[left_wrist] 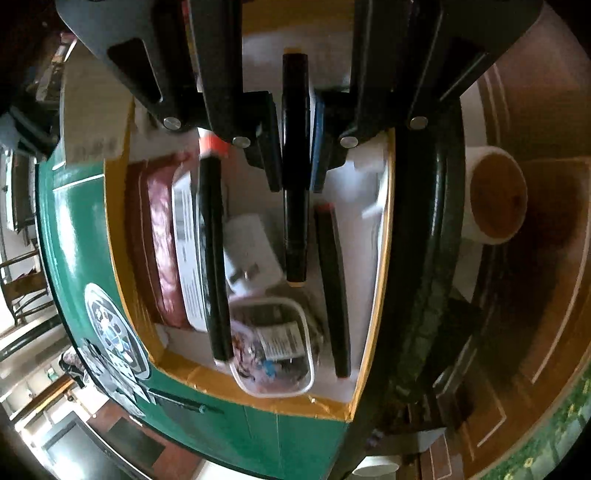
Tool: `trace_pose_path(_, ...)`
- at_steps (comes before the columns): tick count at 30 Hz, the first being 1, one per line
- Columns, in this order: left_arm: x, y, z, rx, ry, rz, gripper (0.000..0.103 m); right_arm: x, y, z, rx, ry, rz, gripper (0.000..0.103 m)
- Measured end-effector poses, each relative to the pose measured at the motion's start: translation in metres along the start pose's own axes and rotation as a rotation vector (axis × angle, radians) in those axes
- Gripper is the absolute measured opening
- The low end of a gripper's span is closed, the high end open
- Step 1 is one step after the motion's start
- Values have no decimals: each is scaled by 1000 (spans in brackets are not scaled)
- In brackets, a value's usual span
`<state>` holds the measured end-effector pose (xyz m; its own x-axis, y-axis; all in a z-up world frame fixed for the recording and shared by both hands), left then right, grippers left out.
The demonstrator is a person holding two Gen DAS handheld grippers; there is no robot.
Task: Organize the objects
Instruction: 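Lower the black marker into the tray and open the left tool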
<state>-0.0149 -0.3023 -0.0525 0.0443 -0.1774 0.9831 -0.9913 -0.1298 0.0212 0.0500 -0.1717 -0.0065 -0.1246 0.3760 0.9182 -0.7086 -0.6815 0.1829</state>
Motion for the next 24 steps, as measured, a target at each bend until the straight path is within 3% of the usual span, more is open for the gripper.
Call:
trace_pose_path(9,-6,15,1,-10,-14,14,14,-39,20,50,129,68,116,69)
trace_pose_path(16,-5,15,1,-12,-29,17,14,-59,38,67,196,127,211,69)
trace_pose_path(19,-5,15,2,-6,-35,13,14,-71,47,57,183,78,228,69)
trace_pose_path(22,-5,15,3,1,-41,9,14,-72,53,39,189,-65,196,69)
trace_pose_path(24,-5,15,3,3,-46,7,14,-71,52,38,189,-57,189,69)
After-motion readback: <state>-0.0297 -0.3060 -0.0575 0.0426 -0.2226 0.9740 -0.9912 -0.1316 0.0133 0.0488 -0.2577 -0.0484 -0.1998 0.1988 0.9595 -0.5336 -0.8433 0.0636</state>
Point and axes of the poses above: each gripper's, at about its wrist camera, not at the fingertips, and x roughly against the way its jaws point, z to its left, y to its top, the point moved 9 cm from there along -x, roughly the way its jaws point, and after that the axes turned 13 degrees about z, right-handed, at the moved point
